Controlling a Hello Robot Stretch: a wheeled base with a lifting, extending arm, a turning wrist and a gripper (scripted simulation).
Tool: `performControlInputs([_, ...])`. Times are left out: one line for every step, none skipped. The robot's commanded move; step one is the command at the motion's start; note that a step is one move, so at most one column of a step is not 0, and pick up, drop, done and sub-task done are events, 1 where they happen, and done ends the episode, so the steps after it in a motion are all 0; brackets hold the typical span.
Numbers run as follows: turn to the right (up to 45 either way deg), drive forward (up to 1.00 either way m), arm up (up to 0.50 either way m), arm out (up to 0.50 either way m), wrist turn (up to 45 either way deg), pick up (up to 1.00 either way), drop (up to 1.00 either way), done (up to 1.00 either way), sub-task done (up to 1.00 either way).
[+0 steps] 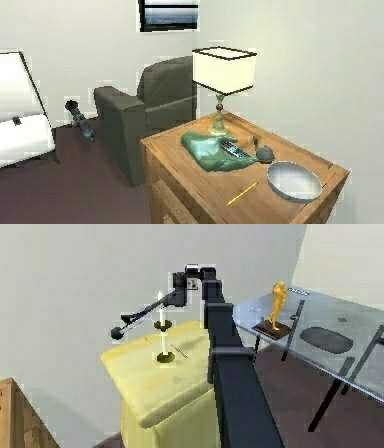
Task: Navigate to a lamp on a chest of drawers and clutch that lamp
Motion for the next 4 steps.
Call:
performControlInputs([0.0,0.00,0.00,0.00,45.0,0.00,0.00,0.00,0.00])
performControlInputs([0.0,0.00,0.00,0.00,9.0,0.00,0.00,0.00,0.00])
performControlInputs([0.0,0.00,0.00,0.00,0.0,1.00,0.00,0.00,0.00])
performControlInputs([0.0,0.00,0.02,0.00,0.0,0.00,0.00,0.00,0.00])
